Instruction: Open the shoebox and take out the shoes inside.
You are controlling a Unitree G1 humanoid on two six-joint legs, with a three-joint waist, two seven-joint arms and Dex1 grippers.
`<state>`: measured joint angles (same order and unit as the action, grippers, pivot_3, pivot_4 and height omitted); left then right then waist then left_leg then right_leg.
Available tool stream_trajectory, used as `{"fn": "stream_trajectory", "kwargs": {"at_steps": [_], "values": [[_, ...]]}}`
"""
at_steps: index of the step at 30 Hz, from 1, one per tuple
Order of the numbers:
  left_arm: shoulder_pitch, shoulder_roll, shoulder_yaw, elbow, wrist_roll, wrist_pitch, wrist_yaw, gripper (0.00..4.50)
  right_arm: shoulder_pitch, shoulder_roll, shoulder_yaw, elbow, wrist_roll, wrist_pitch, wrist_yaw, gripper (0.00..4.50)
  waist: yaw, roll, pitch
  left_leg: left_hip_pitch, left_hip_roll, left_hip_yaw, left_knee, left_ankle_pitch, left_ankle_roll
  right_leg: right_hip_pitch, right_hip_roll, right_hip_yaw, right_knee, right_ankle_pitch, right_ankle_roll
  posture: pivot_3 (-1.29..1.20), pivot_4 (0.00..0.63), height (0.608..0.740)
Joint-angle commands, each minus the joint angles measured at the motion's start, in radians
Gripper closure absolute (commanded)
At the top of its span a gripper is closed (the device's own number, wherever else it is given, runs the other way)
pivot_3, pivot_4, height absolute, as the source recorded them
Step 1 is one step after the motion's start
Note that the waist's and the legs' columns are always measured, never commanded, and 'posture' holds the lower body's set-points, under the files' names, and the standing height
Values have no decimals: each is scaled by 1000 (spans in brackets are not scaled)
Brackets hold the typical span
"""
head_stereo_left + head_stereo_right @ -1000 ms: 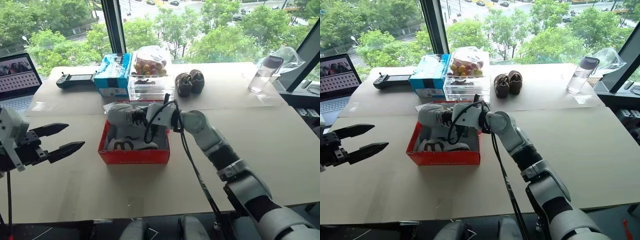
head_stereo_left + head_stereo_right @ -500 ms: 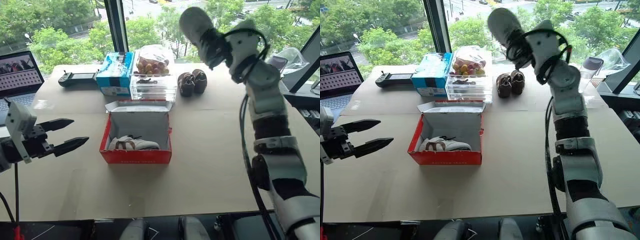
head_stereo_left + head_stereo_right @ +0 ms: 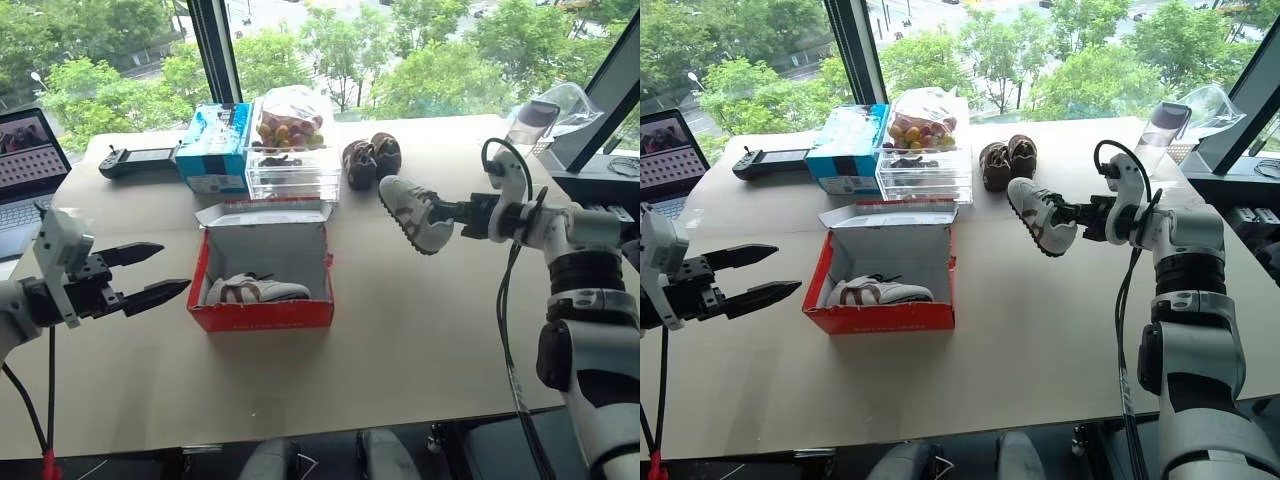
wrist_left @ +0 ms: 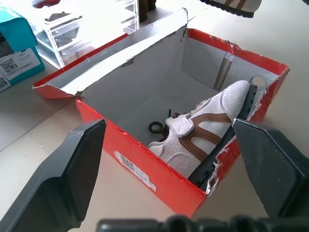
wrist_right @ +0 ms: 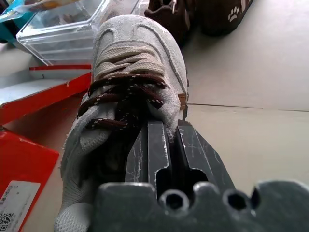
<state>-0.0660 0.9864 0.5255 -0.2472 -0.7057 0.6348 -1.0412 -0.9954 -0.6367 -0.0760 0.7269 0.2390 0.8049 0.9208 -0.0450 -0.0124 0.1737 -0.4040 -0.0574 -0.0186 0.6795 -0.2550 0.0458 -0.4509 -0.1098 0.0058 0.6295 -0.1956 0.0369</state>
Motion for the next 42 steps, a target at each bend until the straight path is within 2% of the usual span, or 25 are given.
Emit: {"fn": "stream_trajectory", "kwargs": {"at_steps": [1, 3, 8, 10, 12, 15, 18, 21, 24, 29, 33, 36, 42], "values": [[-20, 8, 6, -6, -11, -8, -7, 0, 15, -53, 44, -82, -28, -50, 50, 3462, 2, 0, 0, 0, 0, 0, 0, 0, 0, -1, 0, 1, 0, 0, 0, 0, 150, 740], [-24, 12, -1, -4, -9, -7, -11, 0, 16, -84, 62, -102, -37, -99, 96, 2902, 3, 0, 0, 0, 0, 2, 0, 0, 0, -2, 0, 2, 1, 0, 0, 0, 150, 740], [-36, 28, -13, 15, 24, -23, -7, 0, -73, -200, 119, -167, -29, -92, 295, 1133, 4, 0, 0, -2, 0, 3, 0, 0, 0, -4, 0, 3, 0, 0, 1, 0, 150, 740], [-40, 27, -31, 12, 40, -34, -3, 0, -116, -192, 134, -173, -44, -153, 303, 450, 0, 0, 0, -1, 0, 4, 0, 0, 0, -5, 1, 3, 0, 0, 1, 0, 150, 740], [-45, 21, -38, 6, 46, -39, 2, 0, -164, -148, 133, -204, -15, -137, 307, 88, -5, -1, 0, 0, 1, 6, 0, 0, 0, -4, 2, 5, 1, 1, 0, 0, 150, 740], [-57, 15, -39, 8, 58, -48, 23, 0, -205, -56, 151, -319, 74, -4, 350, 88, -12, -1, 0, 2, 3, 9, 0, 0, 0, -4, 3, 7, 1, 2, -1, 0, 150, 740], [-51, 15, -38, 9, 74, -57, 32, 0, -254, 71, 158, -423, 195, 212, 348, 88, -12, -1, 0, 1, 4, 9, 0, 0, 0, -5, 3, 7, 2, 2, -1, 0, 150, 740], [-42, 6, -29, 2, 84, -61, 46, 0, -304, 165, 213, -402, 228, 339, 339, 88, -7, -1, -1, -1, 3, 8, 0, 0, 0, -8, 2, 7, 2, 3, 0, 0, 150, 740], [-32, -3, -25, -8, 90, -63, 58, 0, -343, 209, 277, -346, 222, 399, 337, 88, 7, -3, -2, -3, 2, 6, 0, 0, 0, -8, 1, 6, 2, 4, 1, 0, 150, 740], [3, -19, 2, -43, 87, -60, 88, 0, -358, 272, 423, -251, 154, 343, 352, 88, 15, -6, -4, -3, 0, 5, 1, 0, 0, -6, -1, 4, 0, 5, 3, 0, 150, 740], [50, -37, 38, -98, 67, -38, 113, 0, -293, 259, 542, -269, 62, 164, 388, 88, 8, -6, -4, -3, 0, 5, 1, 1, -3, -7, -1, 5, 1, 5, 2, 0, 150, 740], [58, -41, 46, -109, 64, -32, 126, 0, -271, 250, 552, -270, 42, 117, 407, 88, 5, -6, -4, -3, 0, 5, 1, 2, -5, -7, 0, 4, 0, 5, 3, 0, 150, 740], [71, -44, 44, -126, 79, -37, 150, 0, -248, 244, 532, -330, 70, 185, 419, 88, -2, -6, -4, -2, 1, 5, 1, 1, -2, -7, 1, 5, 0, 6, 2, 0, 150, 740]]}}
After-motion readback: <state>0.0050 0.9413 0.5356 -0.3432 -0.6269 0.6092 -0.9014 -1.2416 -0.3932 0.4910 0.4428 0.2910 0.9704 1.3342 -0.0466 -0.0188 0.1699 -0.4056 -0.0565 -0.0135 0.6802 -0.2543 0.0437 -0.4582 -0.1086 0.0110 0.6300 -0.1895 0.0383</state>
